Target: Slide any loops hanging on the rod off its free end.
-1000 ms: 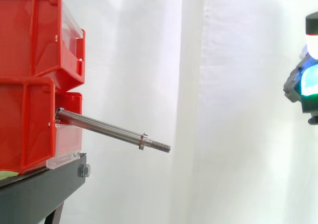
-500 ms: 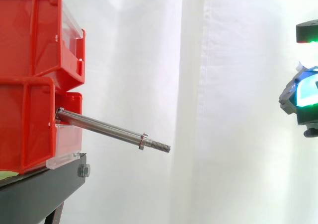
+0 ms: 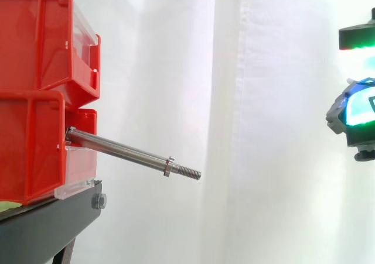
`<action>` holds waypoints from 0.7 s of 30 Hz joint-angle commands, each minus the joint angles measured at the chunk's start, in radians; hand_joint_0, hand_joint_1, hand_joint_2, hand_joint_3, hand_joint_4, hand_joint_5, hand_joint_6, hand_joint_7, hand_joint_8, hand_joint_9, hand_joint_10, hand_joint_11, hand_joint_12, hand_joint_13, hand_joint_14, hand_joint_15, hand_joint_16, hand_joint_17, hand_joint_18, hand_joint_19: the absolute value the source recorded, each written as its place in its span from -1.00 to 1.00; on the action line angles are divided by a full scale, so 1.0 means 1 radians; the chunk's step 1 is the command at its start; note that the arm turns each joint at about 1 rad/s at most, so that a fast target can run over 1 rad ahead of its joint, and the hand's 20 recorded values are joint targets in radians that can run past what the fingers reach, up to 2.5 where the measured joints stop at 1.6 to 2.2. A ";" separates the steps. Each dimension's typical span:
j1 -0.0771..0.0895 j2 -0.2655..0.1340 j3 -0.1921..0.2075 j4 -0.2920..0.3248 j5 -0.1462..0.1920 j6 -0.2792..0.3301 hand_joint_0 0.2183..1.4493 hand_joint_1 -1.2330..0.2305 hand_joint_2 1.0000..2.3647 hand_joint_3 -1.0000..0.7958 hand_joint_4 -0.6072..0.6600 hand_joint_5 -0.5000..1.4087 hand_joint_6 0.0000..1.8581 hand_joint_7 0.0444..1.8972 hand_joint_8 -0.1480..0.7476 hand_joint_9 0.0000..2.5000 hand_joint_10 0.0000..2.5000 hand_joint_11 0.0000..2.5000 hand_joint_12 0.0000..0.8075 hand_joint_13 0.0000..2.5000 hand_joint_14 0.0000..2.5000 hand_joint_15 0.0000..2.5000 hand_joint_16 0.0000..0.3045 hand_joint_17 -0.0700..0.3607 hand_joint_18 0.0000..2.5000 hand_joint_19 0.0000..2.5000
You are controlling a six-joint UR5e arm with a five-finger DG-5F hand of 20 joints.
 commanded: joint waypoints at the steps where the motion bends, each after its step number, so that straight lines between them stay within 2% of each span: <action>1: 0.000 0.000 0.000 0.022 0.002 -0.015 -0.43 -0.06 -0.99 -0.35 0.15 -0.61 -0.07 0.03 -0.06 -0.14 -0.98 -0.45 -0.04 -0.29 -0.98 -0.57 -0.63 -0.08 -0.43 -0.55; 5: -0.002 0.000 -0.002 0.031 0.002 -0.025 -0.41 -0.14 -0.98 -0.20 0.16 -0.61 -0.06 0.14 -0.06 -0.15 -0.98 -0.44 -0.04 -0.29 -0.98 -0.58 -0.63 -0.09 -0.43 -0.55; 9: -0.002 0.000 -0.002 0.033 0.002 -0.030 -0.43 -0.23 -0.97 -0.08 0.17 -0.61 -0.03 0.13 -0.05 -0.15 -0.98 -0.44 -0.04 -0.29 -0.98 -0.58 -0.63 -0.09 -0.43 -0.56; 18: -0.003 0.000 -0.002 0.025 0.004 -0.030 -0.42 -0.31 -0.96 0.02 0.10 -0.60 -0.02 0.15 -0.07 -0.14 -0.98 -0.44 -0.08 -0.30 -0.98 -0.57 -0.64 -0.10 -0.42 -0.55; 21: -0.003 0.000 -0.002 0.025 0.002 -0.030 -0.43 -0.30 -0.97 0.05 0.05 -0.59 -0.03 0.16 -0.06 -0.11 -0.98 -0.45 -0.02 -0.28 -0.98 -0.58 -0.61 -0.06 -0.39 -0.57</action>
